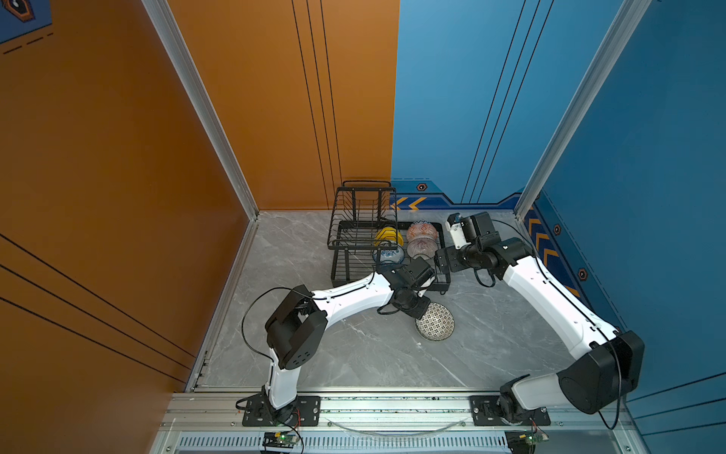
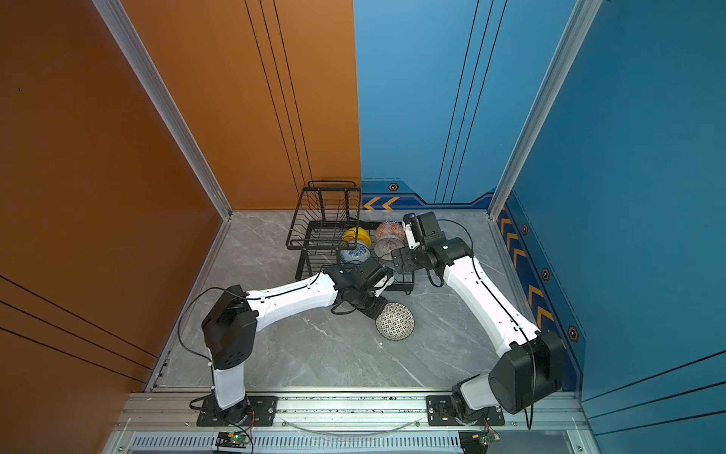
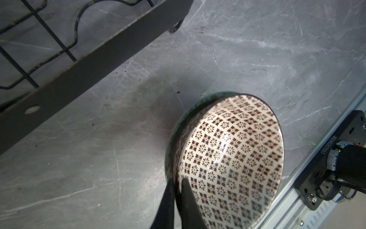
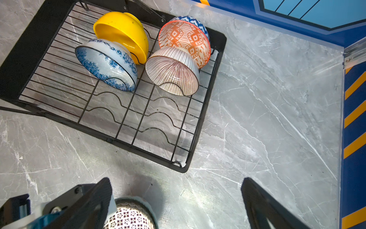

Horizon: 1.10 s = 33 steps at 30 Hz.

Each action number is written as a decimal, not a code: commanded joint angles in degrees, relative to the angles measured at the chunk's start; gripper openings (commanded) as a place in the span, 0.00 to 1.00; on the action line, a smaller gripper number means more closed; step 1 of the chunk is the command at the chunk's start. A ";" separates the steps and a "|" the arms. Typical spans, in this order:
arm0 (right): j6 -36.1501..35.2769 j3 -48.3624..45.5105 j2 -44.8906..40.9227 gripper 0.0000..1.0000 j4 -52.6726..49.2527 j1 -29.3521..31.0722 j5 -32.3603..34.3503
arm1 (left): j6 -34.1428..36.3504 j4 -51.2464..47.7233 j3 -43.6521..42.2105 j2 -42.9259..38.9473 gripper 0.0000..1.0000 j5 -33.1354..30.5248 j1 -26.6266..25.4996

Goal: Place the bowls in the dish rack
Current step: 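Lower the left gripper and grasp the brown-patterned bowl rim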

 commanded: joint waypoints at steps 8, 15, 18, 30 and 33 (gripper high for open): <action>0.02 -0.30 -1.31 1.00 -0.86 -0.47 0.35 | 0.42 -3.37 2.30 -0.09 0.04 -1.34 0.78; 0.20 -1.32 -1.82 1.00 -0.56 -0.49 0.23 | 0.67 -5.28 3.72 -0.35 0.03 -4.38 0.59; 0.29 -1.59 -1.91 1.00 -0.48 -0.56 0.19 | 0.94 -6.77 4.50 -0.27 0.03 -6.53 0.39; 0.27 -1.90 -2.19 1.00 -0.53 -0.69 0.13 | 1.89 -9.61 6.82 0.34 0.06 -10.33 -0.67; 0.29 -2.01 -2.49 1.00 -0.56 -0.73 0.17 | 1.82 -9.70 6.69 0.47 0.10 -10.15 -0.71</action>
